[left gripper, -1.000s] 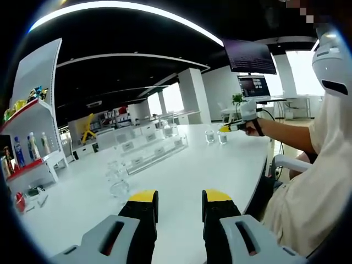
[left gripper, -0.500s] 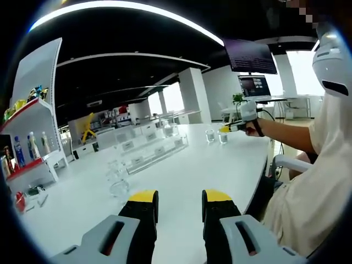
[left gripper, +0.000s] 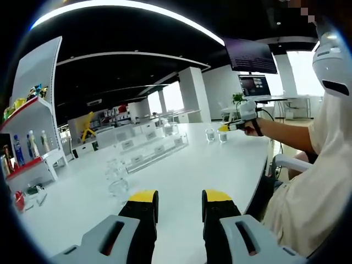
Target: Identify the label on the chemical reagent bottle, grasp the chemical reagent bottle, and place it in the designated position on the reagent rack
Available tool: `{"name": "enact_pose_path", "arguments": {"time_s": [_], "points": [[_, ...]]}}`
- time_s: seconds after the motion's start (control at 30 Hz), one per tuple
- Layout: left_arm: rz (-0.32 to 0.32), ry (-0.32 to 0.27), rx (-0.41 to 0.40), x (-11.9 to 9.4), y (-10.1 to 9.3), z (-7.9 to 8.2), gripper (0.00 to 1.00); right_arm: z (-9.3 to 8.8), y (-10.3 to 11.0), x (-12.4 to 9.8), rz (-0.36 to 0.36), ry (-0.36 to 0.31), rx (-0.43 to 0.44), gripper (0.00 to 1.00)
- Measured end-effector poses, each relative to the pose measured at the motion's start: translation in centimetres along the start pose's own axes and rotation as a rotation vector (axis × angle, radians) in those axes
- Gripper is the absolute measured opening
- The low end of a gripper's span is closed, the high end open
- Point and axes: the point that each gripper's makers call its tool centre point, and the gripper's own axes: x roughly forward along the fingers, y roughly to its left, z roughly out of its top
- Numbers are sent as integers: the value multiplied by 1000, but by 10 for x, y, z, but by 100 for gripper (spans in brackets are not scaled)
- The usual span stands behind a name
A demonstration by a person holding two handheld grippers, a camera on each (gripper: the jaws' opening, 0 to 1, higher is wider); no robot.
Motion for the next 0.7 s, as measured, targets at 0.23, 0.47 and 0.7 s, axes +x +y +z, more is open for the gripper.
{"name": "enact_pose_path", "arguments": {"time_s": [0.23,0.47,0.7], "points": [[-1,2,-3,1,1,-1,32,0,1,-1,-1,0,7,20],[-4,4,-3,2,0,-1,32,-1,-2,2,-3,-3,4,19],[-5,4,-4,3,0,-1,32,-1,-5,4,-1,-8,3,19]]}}
